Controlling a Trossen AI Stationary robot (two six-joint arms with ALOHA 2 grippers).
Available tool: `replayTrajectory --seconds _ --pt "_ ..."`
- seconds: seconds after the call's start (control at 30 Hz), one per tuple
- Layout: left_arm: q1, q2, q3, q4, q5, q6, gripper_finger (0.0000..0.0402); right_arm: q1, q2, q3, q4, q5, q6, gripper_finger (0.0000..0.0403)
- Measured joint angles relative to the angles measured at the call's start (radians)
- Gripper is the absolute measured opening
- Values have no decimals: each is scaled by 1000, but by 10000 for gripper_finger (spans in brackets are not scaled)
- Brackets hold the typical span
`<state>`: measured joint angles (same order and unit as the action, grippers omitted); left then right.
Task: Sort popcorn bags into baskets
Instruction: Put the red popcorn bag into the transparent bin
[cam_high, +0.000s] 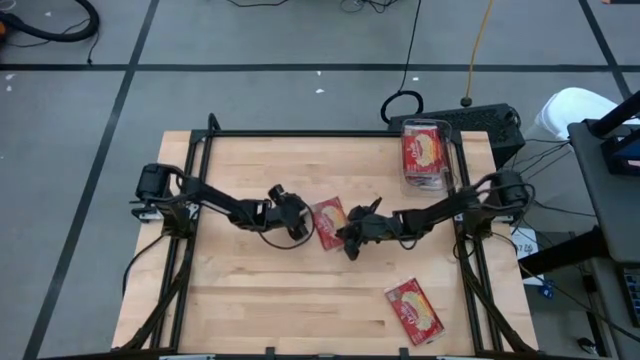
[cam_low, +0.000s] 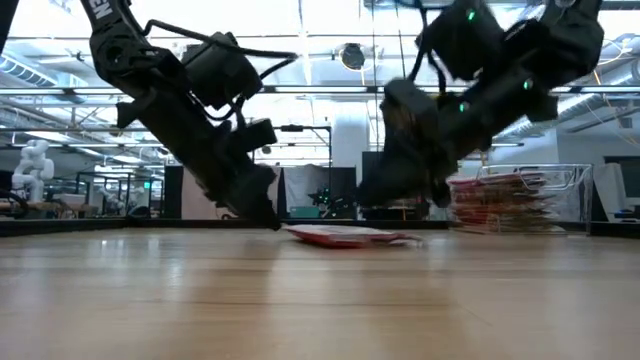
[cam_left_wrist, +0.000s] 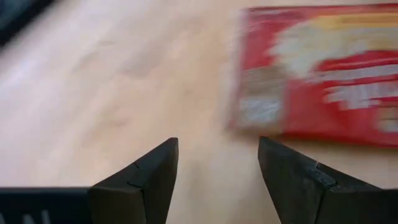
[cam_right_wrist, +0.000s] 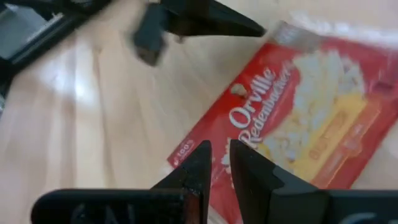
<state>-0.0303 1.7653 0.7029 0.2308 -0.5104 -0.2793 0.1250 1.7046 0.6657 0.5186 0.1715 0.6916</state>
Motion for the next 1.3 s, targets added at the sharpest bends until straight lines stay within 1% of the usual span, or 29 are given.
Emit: replayTrajectory --seconds 0.07,0.17,0.23,0.33,0.4,0.47,0.57,0.63,0.7,0.77,0.93,1.13,1.2,1.3 --pt "7 0 0 -20 -35 0 227 2 -39 1 -38 10 -7 54" --pt "3 -30 -2 -40 -28 -5 227 -3 -98 0 -78 38 -27 54" --pt "-15 -63 1 -22 -15 -5 227 -19 -136 0 -112 35 -31 54" --pt "-45 -126 -1 -50 -14 -5 227 -55 -165 1 -185 27 -30 54" --pt "-56 -147 2 -38 -2 1 227 -85 -171 1 -245 -10 -13 54" --pt "-58 -159 0 -36 74 10 227 -108 -170 1 -316 -42 19 54" --pt "-50 -142 0 36 265 11 227 -121 -161 -1 -398 -65 63 54" --pt "-50 -103 0 113 347 12 227 -124 -155 -2 -381 -87 81 56" --pt "-50 -65 0 156 374 17 227 -124 -146 -3 -346 -100 88 63" --pt "-45 -16 1 226 372 5 227 -124 -130 -3 -313 -121 102 78" --pt "-33 63 -1 219 355 -53 227 -124 -59 -4 -276 -126 155 136" --pt "-25 92 2 222 348 -56 227 -126 6 -3 -125 -151 166 205" --pt "-25 92 2 219 350 -51 227 -126 13 -4 -70 -151 158 220" --pt "-25 92 2 216 352 -44 227 -126 15 -4 -4 -154 133 233"
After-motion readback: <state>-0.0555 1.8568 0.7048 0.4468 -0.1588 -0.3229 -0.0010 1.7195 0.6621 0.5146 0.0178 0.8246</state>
